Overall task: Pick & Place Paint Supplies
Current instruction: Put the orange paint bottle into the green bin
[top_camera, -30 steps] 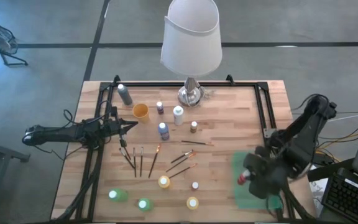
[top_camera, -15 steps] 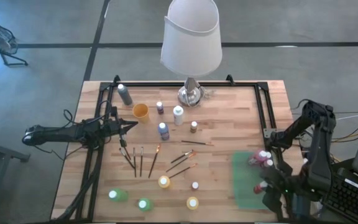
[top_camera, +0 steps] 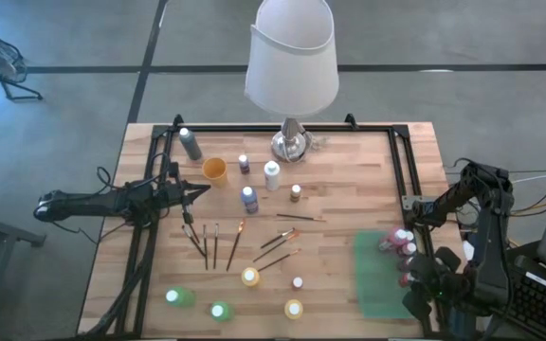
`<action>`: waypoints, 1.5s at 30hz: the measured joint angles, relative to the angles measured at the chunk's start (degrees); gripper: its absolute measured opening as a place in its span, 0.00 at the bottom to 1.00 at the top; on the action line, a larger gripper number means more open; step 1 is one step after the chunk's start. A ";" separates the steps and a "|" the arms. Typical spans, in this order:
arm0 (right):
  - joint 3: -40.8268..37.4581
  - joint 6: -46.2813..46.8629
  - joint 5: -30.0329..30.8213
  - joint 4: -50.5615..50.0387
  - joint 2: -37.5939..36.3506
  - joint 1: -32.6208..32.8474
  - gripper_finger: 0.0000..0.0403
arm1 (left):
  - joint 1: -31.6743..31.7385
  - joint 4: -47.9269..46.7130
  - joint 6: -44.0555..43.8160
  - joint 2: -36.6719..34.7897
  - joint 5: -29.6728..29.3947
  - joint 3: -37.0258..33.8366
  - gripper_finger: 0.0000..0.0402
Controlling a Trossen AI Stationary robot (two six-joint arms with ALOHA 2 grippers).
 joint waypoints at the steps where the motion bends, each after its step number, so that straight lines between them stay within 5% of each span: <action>1: -0.09 0.34 -0.02 0.02 -0.04 0.00 0.29 | 0.00 -0.02 0.00 0.00 0.02 0.00 0.03; 31: -3.75 10.39 -7.62 1.46 -0.02 -3.02 0.28 | -0.04 -0.02 0.00 -0.01 0.00 0.00 0.03; 45: -13.54 11.51 -8.41 10.97 0.19 -3.02 0.28 | 0.00 0.00 0.00 0.00 0.02 0.00 0.03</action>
